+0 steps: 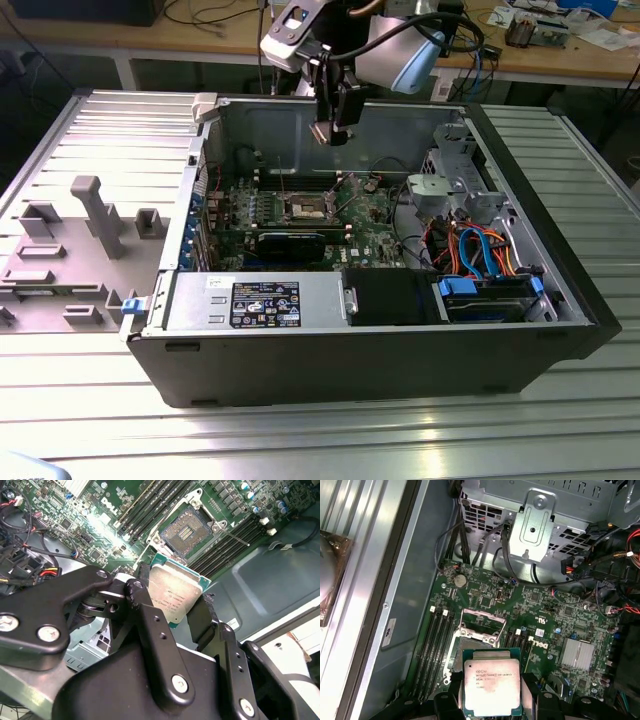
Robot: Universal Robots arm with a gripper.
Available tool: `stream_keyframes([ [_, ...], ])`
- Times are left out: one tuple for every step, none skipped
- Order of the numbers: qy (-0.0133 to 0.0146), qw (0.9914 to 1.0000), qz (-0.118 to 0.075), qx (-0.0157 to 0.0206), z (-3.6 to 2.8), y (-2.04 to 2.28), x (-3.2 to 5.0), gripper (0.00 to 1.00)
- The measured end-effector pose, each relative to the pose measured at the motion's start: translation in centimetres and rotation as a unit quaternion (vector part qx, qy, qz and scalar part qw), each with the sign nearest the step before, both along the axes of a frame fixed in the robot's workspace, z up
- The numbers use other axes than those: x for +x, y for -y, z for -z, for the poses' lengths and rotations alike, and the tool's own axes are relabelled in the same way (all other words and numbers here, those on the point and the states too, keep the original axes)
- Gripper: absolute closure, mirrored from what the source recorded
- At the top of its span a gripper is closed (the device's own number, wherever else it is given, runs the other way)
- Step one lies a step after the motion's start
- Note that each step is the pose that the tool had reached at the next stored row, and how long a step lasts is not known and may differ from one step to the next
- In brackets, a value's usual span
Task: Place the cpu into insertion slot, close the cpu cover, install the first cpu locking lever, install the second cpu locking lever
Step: 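Place the cpu into insertion slot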
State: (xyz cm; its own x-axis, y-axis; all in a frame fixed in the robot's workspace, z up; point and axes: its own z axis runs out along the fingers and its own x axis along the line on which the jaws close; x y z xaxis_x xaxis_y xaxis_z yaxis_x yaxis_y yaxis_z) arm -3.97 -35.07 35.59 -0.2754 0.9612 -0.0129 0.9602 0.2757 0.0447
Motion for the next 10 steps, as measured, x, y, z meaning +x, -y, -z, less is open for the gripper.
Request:
stream_keyframes([
  [0.0000,1.00000,0.001,0.0000,0.00,0.00,0.00,0.45],
  [0.0000,1.00000,0.001,0.0000,0.00,0.00,0.00,0.45],
  [0.0000,1.00000,0.002,0.0000,0.00,0.00,0.00,0.45],
  [0.0000,1.00000,0.003,0.0000,0.00,0.00,0.00,0.45],
  [0.0000,0.99999,0.004,0.0000,0.00,0.00,0.00,0.45],
  [0.0000,0.99999,0.004,0.0000,0.00,0.00,0.00,0.45],
  [0.0000,0.99999,0.005,0.0000,0.00,0.00,0.00,0.45],
  [0.0000,0.99998,0.006,0.0000,0.00,0.00,0.00,0.45],
  [0.0000,0.99997,0.007,0.0000,0.00,0.00,0.00,0.45],
  [0.0000,0.99997,0.008,0.0000,0.00,0.00,0.00,0.45],
])
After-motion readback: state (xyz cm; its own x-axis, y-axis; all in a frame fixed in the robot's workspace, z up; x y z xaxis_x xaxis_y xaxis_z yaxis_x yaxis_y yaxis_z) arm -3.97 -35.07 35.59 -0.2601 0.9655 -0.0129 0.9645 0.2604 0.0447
